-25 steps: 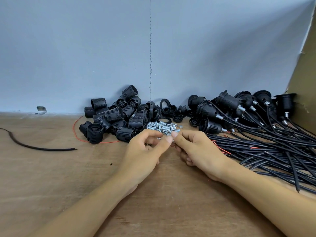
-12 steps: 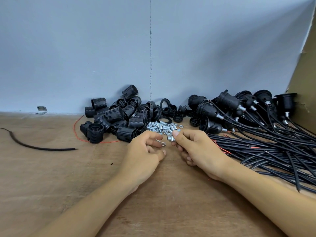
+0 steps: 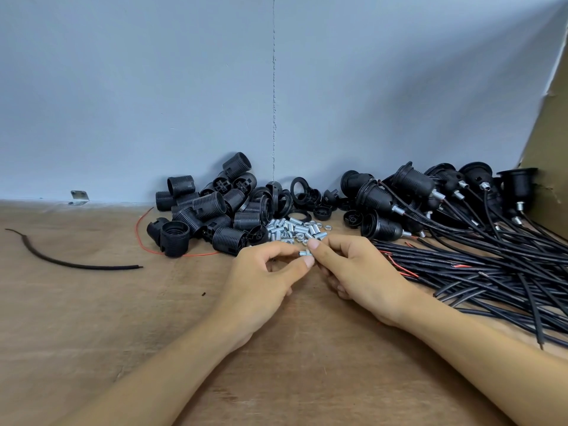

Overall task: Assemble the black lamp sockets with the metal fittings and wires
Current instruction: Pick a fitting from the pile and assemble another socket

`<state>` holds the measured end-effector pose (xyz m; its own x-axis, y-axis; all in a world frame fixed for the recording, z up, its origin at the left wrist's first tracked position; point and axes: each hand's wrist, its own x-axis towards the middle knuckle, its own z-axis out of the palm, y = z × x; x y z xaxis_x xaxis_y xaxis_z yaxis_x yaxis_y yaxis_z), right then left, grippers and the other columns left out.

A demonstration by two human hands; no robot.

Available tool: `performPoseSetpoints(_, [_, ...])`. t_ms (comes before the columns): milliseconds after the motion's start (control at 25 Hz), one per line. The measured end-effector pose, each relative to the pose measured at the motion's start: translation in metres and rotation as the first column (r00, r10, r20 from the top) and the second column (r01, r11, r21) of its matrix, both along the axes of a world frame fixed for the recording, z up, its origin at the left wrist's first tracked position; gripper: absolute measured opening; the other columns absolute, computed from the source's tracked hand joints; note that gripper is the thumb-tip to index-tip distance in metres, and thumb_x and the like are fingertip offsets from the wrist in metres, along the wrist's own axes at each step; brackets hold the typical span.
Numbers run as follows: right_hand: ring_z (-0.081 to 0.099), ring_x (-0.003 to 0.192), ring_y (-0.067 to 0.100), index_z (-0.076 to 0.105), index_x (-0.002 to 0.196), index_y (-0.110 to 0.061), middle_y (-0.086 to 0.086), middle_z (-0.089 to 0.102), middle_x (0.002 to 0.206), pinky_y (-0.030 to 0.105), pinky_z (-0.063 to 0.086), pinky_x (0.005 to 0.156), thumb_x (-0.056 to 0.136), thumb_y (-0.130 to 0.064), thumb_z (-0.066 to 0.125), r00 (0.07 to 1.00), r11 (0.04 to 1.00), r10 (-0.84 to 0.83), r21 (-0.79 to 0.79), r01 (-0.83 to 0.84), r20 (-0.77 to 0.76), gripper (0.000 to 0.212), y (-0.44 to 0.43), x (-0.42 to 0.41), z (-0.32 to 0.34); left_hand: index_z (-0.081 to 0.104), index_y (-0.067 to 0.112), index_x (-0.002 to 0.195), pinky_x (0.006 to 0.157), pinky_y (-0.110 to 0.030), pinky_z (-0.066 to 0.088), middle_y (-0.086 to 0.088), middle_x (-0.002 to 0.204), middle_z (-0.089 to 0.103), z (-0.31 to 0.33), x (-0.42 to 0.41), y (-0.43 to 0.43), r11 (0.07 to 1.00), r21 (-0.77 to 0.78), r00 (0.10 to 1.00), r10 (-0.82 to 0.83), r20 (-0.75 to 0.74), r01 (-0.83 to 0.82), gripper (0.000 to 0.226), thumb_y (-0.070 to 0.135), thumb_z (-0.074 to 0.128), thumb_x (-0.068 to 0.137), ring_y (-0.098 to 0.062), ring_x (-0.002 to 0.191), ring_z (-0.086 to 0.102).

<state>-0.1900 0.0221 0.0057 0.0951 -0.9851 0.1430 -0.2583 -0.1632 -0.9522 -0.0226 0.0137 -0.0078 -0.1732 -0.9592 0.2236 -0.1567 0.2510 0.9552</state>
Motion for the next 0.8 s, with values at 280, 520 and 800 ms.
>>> performPoseSetpoints(280, [0.033, 0.044, 0.012, 0.053, 0.066, -0.017, -0.001, 0.041, 0.055, 0.02, 0.028, 0.039, 0.098, -0.043, 0.057, 1.0, 1.0, -0.014, -0.01, 0.014, -0.026, 0.042, 0.0, -0.001, 0.0, 0.079, 0.026, 0.081, 0.052, -0.01, 0.039, 0.005, 0.054, 0.059, 0.0, -0.001, 0.0, 1.0, 0.023, 1.0, -0.011, 0.002, 0.011, 0.02, 0.046, 0.08, 0.08, -0.005, 0.052, 0.052])
performPoseSetpoints(520, [0.033, 0.042, 0.012, 0.053, 0.073, 0.001, 0.003, 0.043, 0.055, 0.019, 0.027, 0.039, 0.1, -0.044, 0.052, 0.999, 0.999, -0.047, -0.006, 0.047, -0.001, 0.052, 0.0, -0.001, 0.001, 0.077, 0.027, 0.086, 0.054, -0.005, 0.037, 0.019, 0.061, 0.065, 0.003, 0.001, 0.004, 0.996, -0.082, 0.996, 0.037, 0.078, -0.031, 0.024, 0.031, 0.092, 0.068, 0.007, 0.05, 0.051])
performPoseSetpoints(800, [0.039, 0.041, 0.015, 0.062, 0.076, -0.008, 0.0, 0.052, 0.052, 0.022, 0.033, 0.039, 0.098, -0.039, 0.059, 0.996, 0.995, -0.083, -0.06, 0.08, -0.045, 0.038, -0.002, -0.003, -0.004, 0.064, 0.027, 0.123, 0.091, -0.032, 0.042, 0.005, 0.114, 0.055, 0.001, 0.039, -0.024, 0.752, -0.528, 0.676, 0.627, 0.388, -0.394, 0.046, 0.018, 0.078, 0.079, -0.019, 0.111, 0.049])
